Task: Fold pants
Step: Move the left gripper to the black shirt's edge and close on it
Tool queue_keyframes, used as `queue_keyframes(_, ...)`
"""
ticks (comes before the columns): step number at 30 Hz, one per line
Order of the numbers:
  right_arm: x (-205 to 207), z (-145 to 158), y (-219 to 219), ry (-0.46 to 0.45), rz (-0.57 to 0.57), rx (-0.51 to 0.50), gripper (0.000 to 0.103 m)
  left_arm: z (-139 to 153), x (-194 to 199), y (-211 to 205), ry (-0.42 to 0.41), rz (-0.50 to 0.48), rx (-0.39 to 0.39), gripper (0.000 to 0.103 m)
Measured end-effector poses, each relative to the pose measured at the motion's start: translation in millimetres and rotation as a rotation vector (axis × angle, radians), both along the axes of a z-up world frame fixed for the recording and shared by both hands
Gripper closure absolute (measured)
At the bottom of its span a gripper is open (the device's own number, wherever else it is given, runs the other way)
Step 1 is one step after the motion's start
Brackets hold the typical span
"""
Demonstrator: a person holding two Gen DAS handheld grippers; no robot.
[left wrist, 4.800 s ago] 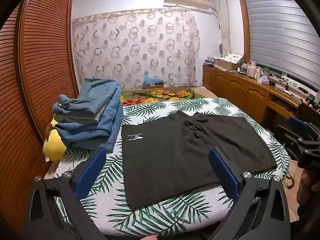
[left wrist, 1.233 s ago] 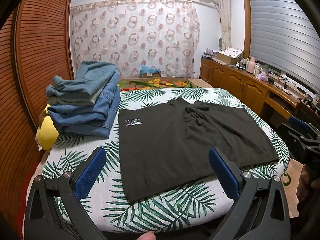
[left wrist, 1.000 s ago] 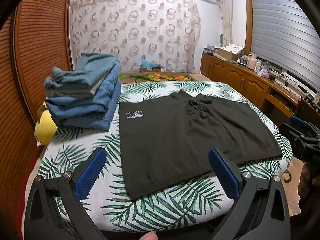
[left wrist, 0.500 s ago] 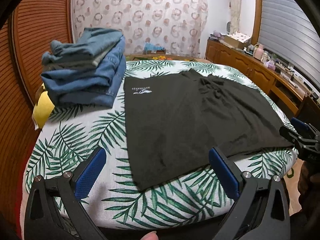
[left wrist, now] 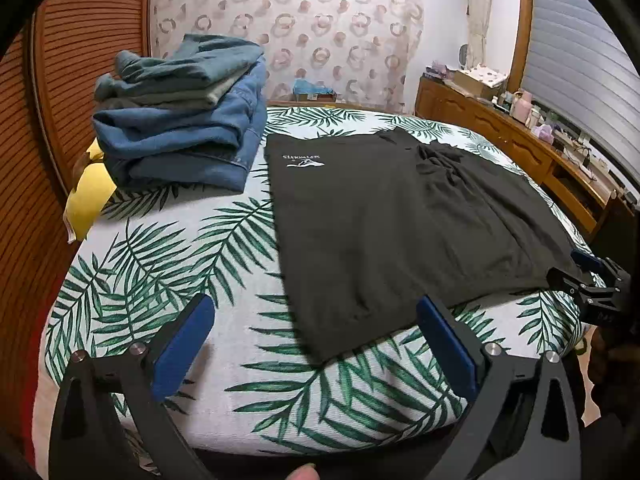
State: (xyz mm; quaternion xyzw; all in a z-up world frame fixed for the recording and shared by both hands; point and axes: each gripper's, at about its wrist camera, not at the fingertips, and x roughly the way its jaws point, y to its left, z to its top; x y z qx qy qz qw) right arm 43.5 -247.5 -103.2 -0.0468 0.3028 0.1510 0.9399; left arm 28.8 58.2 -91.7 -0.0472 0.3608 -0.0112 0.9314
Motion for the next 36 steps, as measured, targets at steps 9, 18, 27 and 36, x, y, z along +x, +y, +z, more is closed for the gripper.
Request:
queue_keyframes(9, -23.8, -1.9, -9.4, -0.036, 0.029, -0.007, 0.0, 4.1, -8.5, 6.1, -0.026, -0.039, -0.07, 0.033)
queue_keyframes(18, -16.2, -1.9, -6.7, -0.034, 0.04, -0.013, 0.0, -6.6, -13.2, 5.0, 0.017, -0.06, -0.074, 0.063)
queue_keyframes(27, 2.9, -2.2, -5.7, -0.043, 0.045, -0.012, 0.0, -14.2, -11.6, 2.2, 0.033, -0.059, -0.038, 0.068)
queue_keyframes(36, 1.6, -1.8, -5.3, -0.048, 0.048, -0.012, 0.0, -14.6, -9.0, 5.0, 0.01, -0.086, -0.088, 0.095)
